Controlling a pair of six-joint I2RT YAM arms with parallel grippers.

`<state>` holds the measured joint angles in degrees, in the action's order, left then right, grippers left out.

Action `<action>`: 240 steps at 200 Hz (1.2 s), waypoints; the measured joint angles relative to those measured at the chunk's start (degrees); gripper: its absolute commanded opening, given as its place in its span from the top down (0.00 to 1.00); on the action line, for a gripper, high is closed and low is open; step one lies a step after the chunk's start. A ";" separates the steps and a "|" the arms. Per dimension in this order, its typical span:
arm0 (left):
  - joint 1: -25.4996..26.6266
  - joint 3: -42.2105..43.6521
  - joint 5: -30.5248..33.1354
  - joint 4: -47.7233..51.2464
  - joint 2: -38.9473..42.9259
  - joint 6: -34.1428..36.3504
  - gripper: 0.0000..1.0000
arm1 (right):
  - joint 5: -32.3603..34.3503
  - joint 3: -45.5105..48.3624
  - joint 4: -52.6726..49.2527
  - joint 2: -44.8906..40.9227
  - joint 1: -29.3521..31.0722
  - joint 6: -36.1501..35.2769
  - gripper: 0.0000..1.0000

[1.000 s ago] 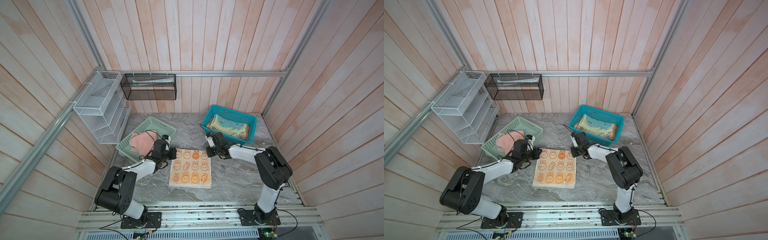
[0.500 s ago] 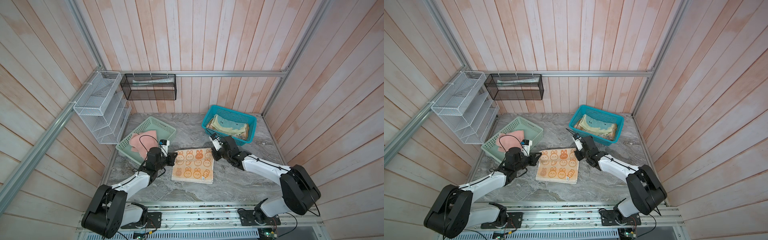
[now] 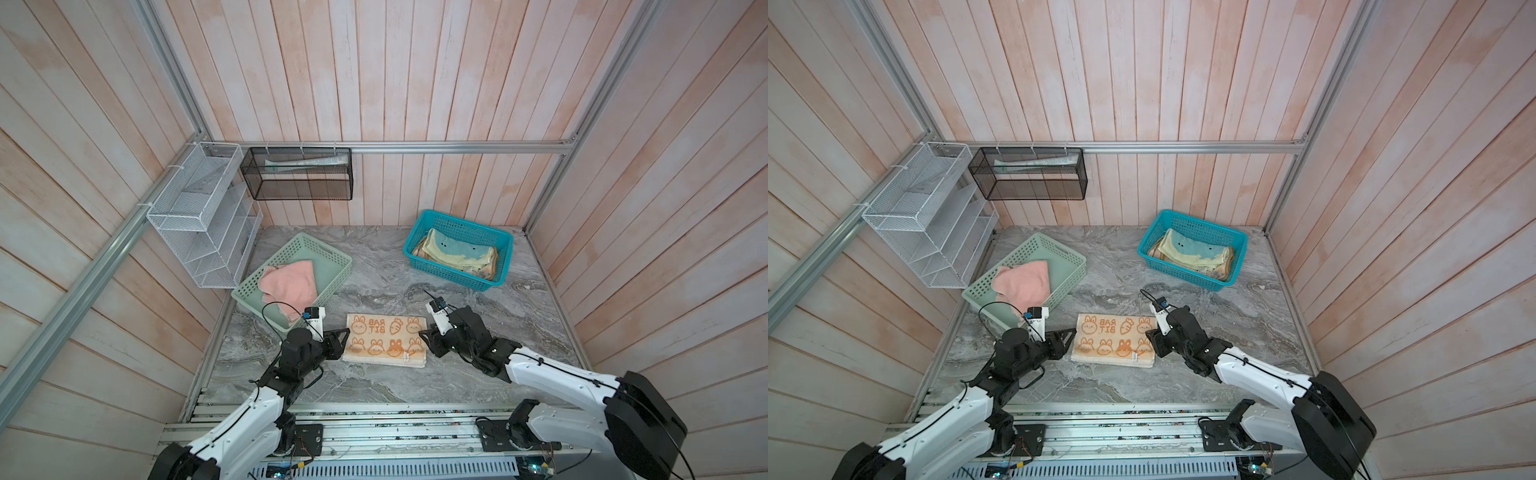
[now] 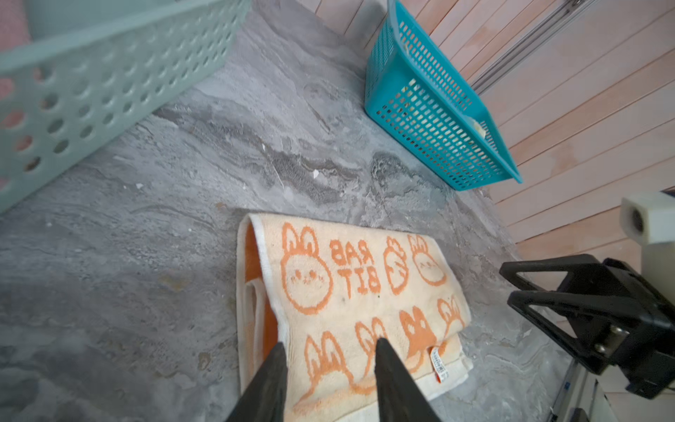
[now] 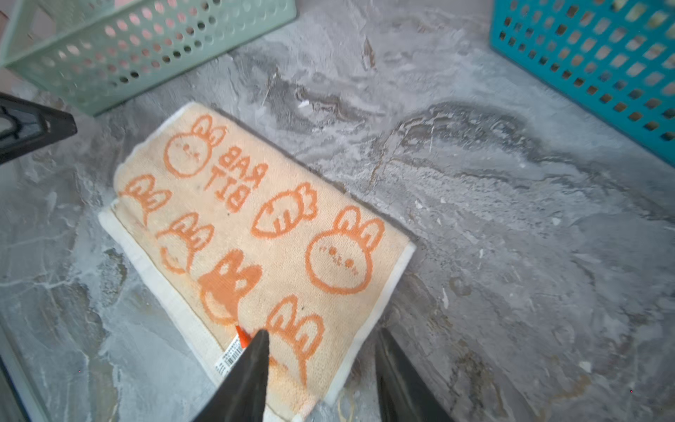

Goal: Fold and stack the towels

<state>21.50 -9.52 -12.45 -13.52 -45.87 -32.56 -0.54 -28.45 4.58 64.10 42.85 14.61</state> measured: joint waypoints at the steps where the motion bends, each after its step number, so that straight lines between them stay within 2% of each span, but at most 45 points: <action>1: 0.00 0.00 0.22 0.15 0.35 -0.07 0.59 | 0.11 0.02 0.00 -0.17 0.00 0.13 0.49; 21: -0.76 -0.46 1.55 2.27 2.40 -1.14 0.63 | 1.62 0.37 -0.92 -3.89 -0.59 4.85 0.46; 41: -2.43 -3.56 0.20 5.53 -3.13 -1.79 0.62 | 1.18 0.28 -2.10 -3.26 -2.89 9.77 0.46; 85: -3.28 -13.16 -8.02 10.80 -21.94 -1.53 0.57 | -5.95 -2.40 -5.86 9.44 -5.18 15.10 0.45; 123: -3.28 -13.14 -11.96 12.11 -24.48 -1.57 0.56 | -9.64 -5.27 -7.61 17.16 -5.18 15.63 0.46; 143: -3.28 -13.14 -12.48 12.79 -23.67 -1.53 0.58 | -10.21 -5.60 -7.63 17.55 -5.18 15.76 0.53; 180: -3.30 -13.14 -13.42 13.14 -23.47 -1.33 0.68 | -11.39 -6.43 -7.43 17.55 -5.18 15.17 0.75; 190: -3.30 -13.14 -13.92 13.11 -23.74 -1.07 0.75 | -11.80 -6.62 -7.30 17.59 -5.18 15.32 0.83; 211: -3.34 -13.14 -14.53 13.27 -24.11 -1.16 0.99 | -12.72 -6.71 -7.23 17.59 -5.18 15.34 1.00; 240: -3.50 -14.25 -14.78 15.72 -23.47 -0.35 1.00 | -13.14 -8.37 -9.38 17.27 -5.20 15.12 1.00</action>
<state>18.00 -23.77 -27.22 2.20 -69.34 -32.91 -13.67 -36.82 -4.80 81.36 37.65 29.74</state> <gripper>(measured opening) 0.053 0.052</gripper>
